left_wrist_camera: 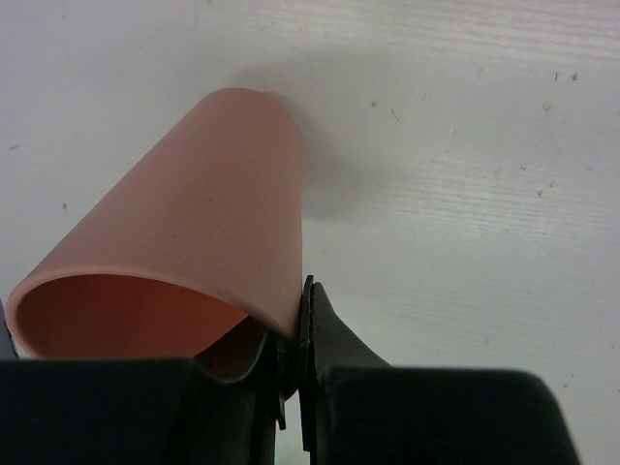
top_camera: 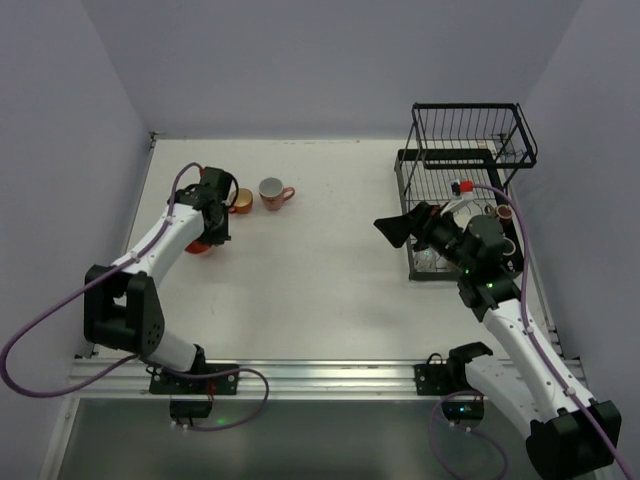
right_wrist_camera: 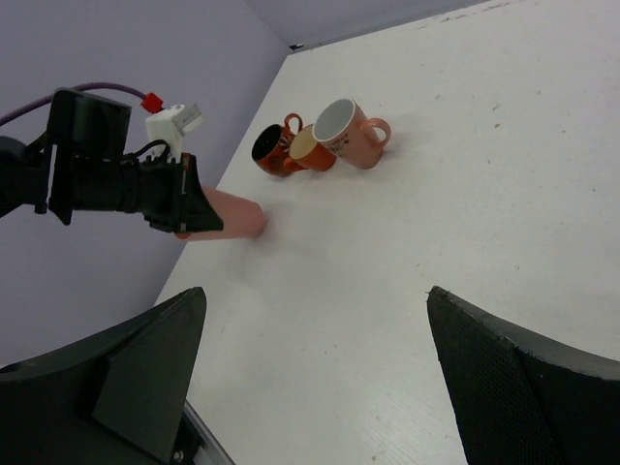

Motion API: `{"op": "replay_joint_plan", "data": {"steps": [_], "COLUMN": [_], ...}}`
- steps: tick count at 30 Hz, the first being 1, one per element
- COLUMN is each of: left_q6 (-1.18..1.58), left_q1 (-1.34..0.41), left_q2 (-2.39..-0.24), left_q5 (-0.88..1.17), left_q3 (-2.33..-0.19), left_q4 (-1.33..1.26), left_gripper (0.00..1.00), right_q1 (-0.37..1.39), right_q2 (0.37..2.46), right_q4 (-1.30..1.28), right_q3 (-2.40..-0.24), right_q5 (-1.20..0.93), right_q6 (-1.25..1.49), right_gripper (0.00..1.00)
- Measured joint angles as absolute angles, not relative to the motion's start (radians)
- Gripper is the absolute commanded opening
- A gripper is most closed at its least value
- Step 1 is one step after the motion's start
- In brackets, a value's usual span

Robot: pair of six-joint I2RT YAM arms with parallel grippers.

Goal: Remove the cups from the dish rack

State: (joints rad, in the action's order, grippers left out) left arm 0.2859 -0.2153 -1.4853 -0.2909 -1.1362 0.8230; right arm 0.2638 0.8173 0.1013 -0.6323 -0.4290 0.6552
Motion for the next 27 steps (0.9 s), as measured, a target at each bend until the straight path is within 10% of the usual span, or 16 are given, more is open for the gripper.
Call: {"op": "replay_joint_plan", "data": {"steps": [7, 14, 27], "left_q6": [0.268, 0.262, 0.26], "left_q1": [-0.173, -0.138, -0.138], "left_q2": [-1.612, -1.68, -1.704], "left_q5": [-0.263, -0.256, -0.281], "left_q3": [-1.23, -1.302, -1.377], "left_q4": [0.845, 0.855, 0.89], "left_gripper": [0.0, 0.46, 0.7], "right_q1": [0.27, 0.275, 0.282], "right_q2": [0.818, 0.83, 0.844], "right_q4": [0.088, 0.088, 0.082], "right_q3": [-0.63, -0.63, -0.63], "right_q5": [-0.436, -0.437, -0.436], "right_q6": [0.64, 0.633, 0.625], "right_gripper": [0.99, 0.99, 0.99]}}
